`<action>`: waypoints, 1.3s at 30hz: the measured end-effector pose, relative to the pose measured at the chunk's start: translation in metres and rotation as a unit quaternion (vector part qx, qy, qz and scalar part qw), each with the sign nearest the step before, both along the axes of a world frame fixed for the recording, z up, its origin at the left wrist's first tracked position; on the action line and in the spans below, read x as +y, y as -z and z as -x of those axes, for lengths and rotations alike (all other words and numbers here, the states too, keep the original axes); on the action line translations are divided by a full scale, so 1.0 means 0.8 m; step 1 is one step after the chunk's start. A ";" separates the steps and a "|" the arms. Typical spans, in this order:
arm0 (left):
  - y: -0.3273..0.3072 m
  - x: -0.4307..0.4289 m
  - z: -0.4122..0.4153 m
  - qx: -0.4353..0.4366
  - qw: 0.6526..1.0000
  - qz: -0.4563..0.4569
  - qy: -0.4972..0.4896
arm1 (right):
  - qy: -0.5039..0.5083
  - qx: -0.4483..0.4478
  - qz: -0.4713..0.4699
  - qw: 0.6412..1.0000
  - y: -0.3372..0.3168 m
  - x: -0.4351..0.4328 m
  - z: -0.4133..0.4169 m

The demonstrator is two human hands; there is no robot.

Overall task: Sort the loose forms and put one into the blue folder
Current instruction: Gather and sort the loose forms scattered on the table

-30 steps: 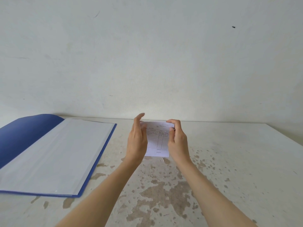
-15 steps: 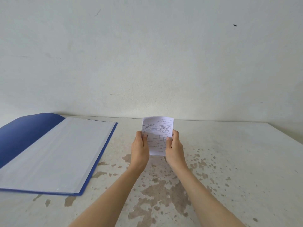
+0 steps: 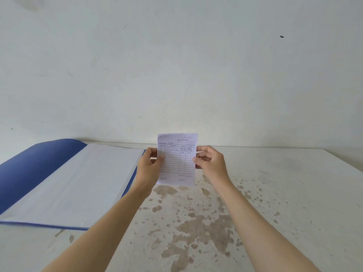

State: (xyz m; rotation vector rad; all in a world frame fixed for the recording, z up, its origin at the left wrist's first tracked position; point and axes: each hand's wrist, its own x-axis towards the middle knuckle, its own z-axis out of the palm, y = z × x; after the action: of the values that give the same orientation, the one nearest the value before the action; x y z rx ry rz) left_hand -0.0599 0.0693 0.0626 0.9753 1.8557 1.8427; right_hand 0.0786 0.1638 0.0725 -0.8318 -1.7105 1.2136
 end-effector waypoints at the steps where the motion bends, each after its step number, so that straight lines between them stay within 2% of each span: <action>1: 0.000 -0.005 0.003 -0.004 1.000 0.001 -0.004 | -0.006 0.000 0.003 1.000 0.000 -0.003 0.003; 6: 0.004 -0.024 0.015 -0.024 0.999 0.024 -0.023 | -0.020 -0.035 -0.001 0.999 0.001 -0.022 0.021; 10: 0.012 -0.039 0.021 -0.023 0.997 0.069 -0.013 | -0.003 -0.079 -0.088 0.993 0.000 -0.034 0.029; 12: 0.015 -0.046 0.023 -0.021 0.995 0.101 0.009 | 0.005 -0.126 -0.159 0.979 -0.001 -0.036 0.031; 15: 0.017 -0.057 0.026 0.001 0.985 0.158 0.063 | 0.000 -0.254 -0.217 0.942 -0.005 -0.042 0.032; 18: 0.016 -0.066 0.027 0.010 0.976 0.186 0.110 | -0.014 -0.335 -0.180 0.925 -0.002 -0.047 0.033; 21: 0.014 -0.070 0.023 0.010 0.970 0.197 0.139 | -0.013 -0.311 -0.109 0.944 0.005 -0.048 0.032; 27: 0.022 -0.068 0.017 0.041 0.962 0.223 0.152 | -0.032 -0.274 -0.034 0.961 0.007 -0.041 0.021; 29: 0.026 -0.066 0.015 0.042 0.960 0.229 0.153 | -0.031 -0.278 -0.029 0.960 0.010 -0.037 0.017; 34: 0.042 -0.051 -0.011 0.106 0.952 0.249 0.139 | 0.000 -0.307 -0.028 0.951 0.022 -0.026 -0.001; 39: 0.058 -0.019 -0.058 0.180 0.945 0.244 0.125 | 0.057 -0.396 -0.043 0.916 0.036 -0.011 -0.035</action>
State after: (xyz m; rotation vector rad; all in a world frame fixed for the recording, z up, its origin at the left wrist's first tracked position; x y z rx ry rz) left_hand -0.0135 0.0539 0.0161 1.3353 2.1269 1.0290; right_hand 0.1069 0.1546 0.0440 -1.4785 -2.2767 0.7398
